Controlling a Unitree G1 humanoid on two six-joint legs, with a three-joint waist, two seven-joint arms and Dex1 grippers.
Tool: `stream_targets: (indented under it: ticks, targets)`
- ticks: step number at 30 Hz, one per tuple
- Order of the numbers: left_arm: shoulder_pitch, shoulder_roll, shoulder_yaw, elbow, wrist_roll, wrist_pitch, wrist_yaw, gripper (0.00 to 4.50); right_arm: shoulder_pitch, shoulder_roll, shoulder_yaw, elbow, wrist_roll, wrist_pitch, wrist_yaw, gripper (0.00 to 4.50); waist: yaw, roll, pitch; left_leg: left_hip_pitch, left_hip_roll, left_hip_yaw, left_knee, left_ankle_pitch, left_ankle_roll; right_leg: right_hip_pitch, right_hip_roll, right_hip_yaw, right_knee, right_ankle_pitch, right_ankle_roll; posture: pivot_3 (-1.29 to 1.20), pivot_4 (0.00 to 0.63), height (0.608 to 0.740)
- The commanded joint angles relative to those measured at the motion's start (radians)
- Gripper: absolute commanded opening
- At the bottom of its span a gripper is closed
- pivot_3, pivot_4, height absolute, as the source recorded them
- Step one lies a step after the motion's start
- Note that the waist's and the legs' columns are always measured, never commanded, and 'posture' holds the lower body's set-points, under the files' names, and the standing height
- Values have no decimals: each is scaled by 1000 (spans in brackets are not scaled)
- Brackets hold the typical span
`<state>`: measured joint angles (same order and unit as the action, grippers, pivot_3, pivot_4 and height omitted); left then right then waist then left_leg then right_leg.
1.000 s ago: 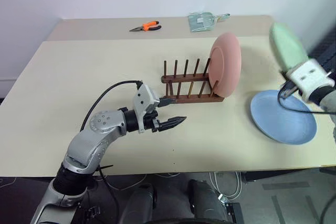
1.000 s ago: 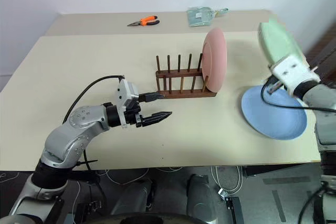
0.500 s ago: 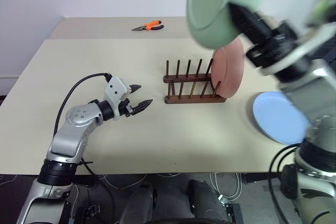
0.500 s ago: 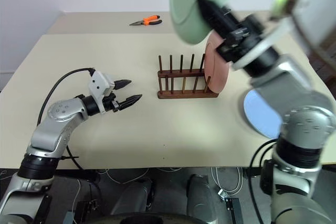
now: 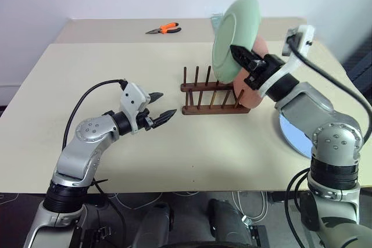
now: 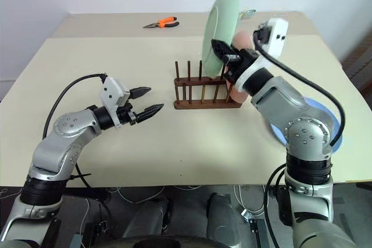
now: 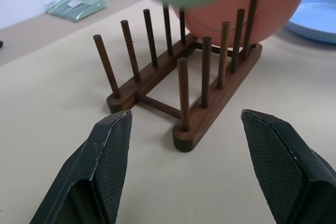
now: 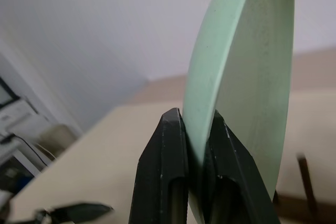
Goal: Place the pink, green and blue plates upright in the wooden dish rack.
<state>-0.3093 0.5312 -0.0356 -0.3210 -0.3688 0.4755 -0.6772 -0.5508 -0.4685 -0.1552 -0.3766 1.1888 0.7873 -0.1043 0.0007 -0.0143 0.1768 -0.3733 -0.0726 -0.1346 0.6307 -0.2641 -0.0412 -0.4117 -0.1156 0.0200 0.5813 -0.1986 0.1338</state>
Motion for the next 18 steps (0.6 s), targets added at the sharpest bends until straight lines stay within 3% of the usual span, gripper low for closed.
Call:
stream_targets:
  ticks: [1, 6, 10, 12, 16, 18]
  targets:
    - [-12, -4, 9, -33, -9, -4, -1, 3420, -12, 0, 6, -16, -27, 21, 9, 818, -1, 0, 0, 0, 0, 0, 0, 0, 0, 0, 0, 0, 0, 0, 0, 0, 150, 740]
    - [-17, -10, 7, -16, -8, -16, -10, 3420, -37, -67, 51, -49, -206, -14, 91, 3143, -8, 0, 0, 0, 0, 0, 0, 0, 0, 0, 0, 0, 0, 0, 0, 0, 150, 740]
    - [-9, -13, 4, -4, -4, -30, -25, 3420, -64, -210, 19, -111, -332, -86, 254, 3143, -11, 0, 0, 0, 0, 0, 0, 0, 0, 0, 0, 0, -1, 0, 0, 0, 150, 740]
    - [-8, -17, 1, 4, -1, -37, -31, 3420, -62, -285, -71, -105, -305, -83, 324, 3143, -10, 0, 0, 0, 0, 0, 0, 0, 0, 0, 0, 0, -1, 0, 1, 0, 150, 740]
    - [-10, -25, -14, 29, 5, -58, -51, 3420, 33, -406, -287, -36, -280, -56, 421, 4456, 0, -2, 0, -1, 0, 0, 1, 0, 0, 2, -1, -1, -2, -1, -1, 0, 150, 740]
    - [-14, -27, -30, 49, 12, -73, -71, 3420, 166, -449, -363, -22, -325, -47, 477, 4456, 6, -2, -1, 0, 0, 1, 1, 0, 1, 3, -1, -1, -3, -1, -1, 0, 150, 740]
